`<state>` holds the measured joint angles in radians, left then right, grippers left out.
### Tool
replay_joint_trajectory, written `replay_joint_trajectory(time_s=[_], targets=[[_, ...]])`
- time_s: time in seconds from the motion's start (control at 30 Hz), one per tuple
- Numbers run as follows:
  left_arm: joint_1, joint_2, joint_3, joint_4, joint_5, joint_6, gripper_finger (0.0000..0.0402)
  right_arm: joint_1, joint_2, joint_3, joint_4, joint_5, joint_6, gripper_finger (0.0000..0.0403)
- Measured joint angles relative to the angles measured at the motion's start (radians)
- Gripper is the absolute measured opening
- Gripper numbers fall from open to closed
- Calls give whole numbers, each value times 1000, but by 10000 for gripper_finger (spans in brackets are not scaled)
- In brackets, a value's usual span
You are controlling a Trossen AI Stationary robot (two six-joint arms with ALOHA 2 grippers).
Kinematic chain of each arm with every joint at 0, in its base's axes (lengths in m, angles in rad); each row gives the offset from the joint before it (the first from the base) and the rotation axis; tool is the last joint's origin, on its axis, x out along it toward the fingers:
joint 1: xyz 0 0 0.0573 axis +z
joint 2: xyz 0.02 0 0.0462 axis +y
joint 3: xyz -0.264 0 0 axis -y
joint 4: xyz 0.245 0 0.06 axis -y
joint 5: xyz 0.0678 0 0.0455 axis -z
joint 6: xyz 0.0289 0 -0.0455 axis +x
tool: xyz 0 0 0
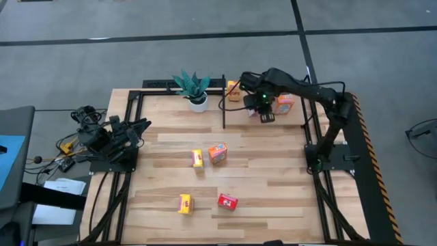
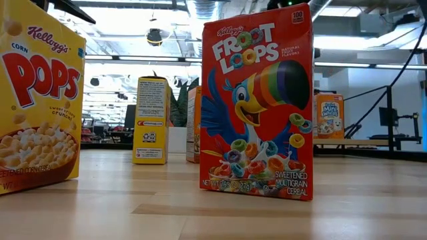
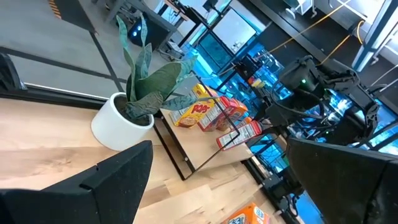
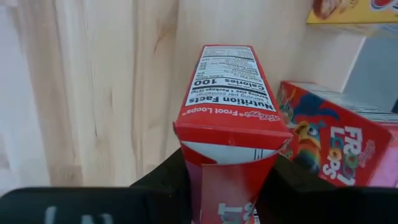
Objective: Stack cereal on shelf
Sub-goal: Put the bottom red cereal box on the shelf aligned with the red cereal box
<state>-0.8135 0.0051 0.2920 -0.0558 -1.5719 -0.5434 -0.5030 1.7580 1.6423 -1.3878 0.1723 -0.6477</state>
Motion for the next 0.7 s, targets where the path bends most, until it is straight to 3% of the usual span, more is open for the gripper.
replay_joint_trajectory(time_s=[0.7], targets=[[0, 0, 0, -24, 0, -2, 359, -70, 52, 2, -14, 13, -26, 145]])
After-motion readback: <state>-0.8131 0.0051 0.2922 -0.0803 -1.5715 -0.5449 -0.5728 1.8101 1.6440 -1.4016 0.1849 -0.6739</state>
